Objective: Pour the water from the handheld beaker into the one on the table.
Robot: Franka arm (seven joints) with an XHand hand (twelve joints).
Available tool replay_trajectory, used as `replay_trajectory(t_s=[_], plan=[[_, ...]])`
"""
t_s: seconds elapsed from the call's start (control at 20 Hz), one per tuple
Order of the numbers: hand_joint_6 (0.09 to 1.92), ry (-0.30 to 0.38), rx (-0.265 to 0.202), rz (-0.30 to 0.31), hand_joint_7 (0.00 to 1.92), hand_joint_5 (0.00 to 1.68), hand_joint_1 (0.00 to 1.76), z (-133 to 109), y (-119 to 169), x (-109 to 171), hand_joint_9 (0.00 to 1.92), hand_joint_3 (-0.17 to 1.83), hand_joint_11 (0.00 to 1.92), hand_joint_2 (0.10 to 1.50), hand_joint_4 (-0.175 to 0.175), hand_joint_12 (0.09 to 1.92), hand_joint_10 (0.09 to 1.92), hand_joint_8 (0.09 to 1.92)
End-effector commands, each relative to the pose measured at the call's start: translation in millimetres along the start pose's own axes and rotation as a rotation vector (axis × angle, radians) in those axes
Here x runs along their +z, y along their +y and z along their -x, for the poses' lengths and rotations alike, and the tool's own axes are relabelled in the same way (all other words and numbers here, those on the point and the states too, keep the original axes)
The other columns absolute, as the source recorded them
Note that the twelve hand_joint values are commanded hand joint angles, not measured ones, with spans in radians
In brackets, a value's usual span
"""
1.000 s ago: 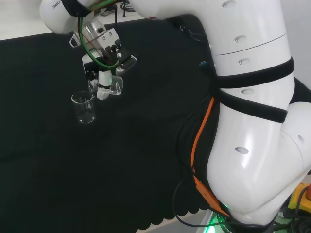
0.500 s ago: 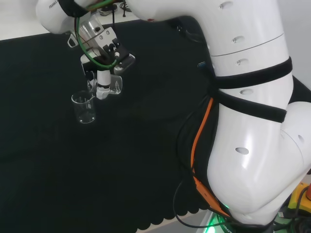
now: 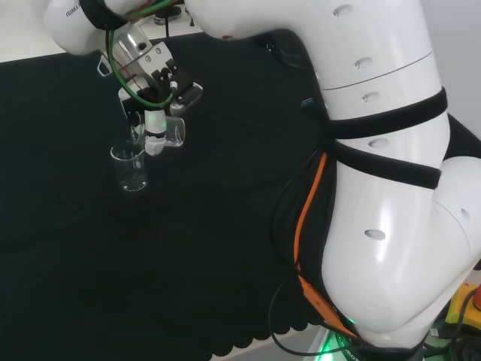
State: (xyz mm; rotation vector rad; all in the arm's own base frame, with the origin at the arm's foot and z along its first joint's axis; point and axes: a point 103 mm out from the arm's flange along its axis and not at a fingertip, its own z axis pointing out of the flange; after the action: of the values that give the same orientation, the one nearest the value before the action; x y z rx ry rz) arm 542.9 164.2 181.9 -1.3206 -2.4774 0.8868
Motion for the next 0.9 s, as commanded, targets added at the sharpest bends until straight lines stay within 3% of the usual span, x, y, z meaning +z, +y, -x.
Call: replay_trajectory(t_s=[0.05, 0.9], plan=[[1.0, -0.043, 0.01, -0.03, 1.21, 1.14, 1.3, -2.7, -1.1, -0.8, 1.44, 0.94, 1.16, 0.56, -0.175, 0.82, 0.94, 0.97], [1.01, -0.071, 0.017, -0.064, 1.21, 1.14, 1.3, -10.1, -2.7, -9.3, 1.44, 0.94, 1.16, 0.56, -0.175, 0.83, 0.95, 0.98]])
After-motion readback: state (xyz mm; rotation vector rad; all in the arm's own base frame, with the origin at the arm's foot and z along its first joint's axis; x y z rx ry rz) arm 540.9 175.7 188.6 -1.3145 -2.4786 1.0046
